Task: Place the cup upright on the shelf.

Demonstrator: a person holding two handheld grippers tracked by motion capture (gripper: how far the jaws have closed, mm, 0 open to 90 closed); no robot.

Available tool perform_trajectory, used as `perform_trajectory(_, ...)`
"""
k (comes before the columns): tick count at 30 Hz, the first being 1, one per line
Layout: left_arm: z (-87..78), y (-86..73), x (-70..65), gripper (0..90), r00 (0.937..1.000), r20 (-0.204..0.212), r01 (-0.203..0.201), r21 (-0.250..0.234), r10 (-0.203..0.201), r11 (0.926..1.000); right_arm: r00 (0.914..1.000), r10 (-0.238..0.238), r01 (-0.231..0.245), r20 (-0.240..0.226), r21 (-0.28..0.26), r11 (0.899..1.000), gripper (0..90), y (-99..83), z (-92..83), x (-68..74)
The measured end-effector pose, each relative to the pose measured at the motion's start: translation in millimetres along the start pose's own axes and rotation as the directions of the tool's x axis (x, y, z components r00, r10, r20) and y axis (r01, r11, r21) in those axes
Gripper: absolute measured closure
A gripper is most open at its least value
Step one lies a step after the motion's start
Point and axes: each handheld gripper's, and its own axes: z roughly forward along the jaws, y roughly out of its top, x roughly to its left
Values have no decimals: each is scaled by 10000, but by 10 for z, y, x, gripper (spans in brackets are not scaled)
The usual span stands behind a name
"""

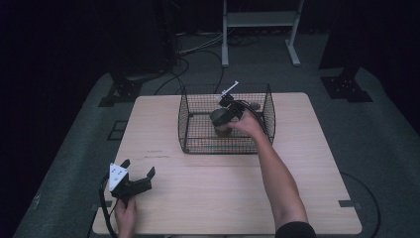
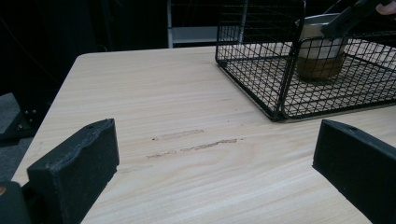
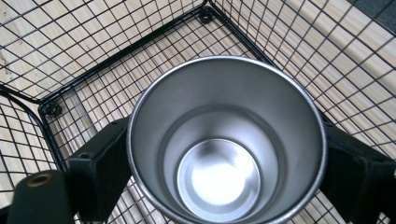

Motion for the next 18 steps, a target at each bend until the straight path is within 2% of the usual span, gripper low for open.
perform_trajectory(6,-1,0,0,0,10000,7,-1,1,1,10000,9998,46,-45,192,-33,10000,110,-6,-6,-10)
perform_trajectory(18,0,0,1,0,10000,7,-7,4,7,10000,9998,57,-54,210,-155,9999,115,6,-14,0)
